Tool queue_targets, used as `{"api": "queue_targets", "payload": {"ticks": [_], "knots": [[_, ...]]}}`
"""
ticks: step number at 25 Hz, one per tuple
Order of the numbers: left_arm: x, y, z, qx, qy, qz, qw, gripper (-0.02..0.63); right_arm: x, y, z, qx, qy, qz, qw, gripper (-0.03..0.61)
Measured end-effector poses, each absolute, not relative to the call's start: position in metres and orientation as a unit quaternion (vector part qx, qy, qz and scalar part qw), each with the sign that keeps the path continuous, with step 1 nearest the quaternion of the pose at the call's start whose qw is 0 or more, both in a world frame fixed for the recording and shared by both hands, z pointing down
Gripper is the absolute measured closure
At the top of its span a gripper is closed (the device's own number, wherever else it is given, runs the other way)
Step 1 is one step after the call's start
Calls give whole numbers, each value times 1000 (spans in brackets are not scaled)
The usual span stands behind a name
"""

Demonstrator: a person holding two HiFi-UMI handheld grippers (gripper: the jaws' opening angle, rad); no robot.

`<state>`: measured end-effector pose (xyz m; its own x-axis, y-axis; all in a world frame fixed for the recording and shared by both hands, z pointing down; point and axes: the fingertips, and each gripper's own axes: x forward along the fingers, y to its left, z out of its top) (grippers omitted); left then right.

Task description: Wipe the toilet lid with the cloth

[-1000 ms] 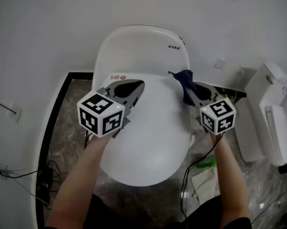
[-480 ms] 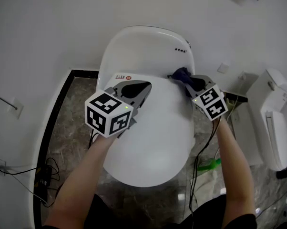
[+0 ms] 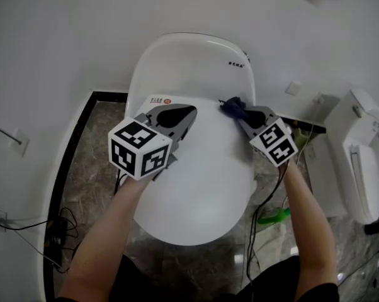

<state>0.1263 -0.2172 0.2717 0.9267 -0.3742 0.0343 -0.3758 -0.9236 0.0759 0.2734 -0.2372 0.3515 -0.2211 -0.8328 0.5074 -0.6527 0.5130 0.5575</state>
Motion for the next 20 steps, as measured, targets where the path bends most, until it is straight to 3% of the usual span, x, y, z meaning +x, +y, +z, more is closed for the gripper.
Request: {"api": "queue_targets", "payload": {"ticks": [20], "knots": [[127,-218,273,980,-191,15,43,600,262,-193,360,456,-794,-110,387,511]]}}
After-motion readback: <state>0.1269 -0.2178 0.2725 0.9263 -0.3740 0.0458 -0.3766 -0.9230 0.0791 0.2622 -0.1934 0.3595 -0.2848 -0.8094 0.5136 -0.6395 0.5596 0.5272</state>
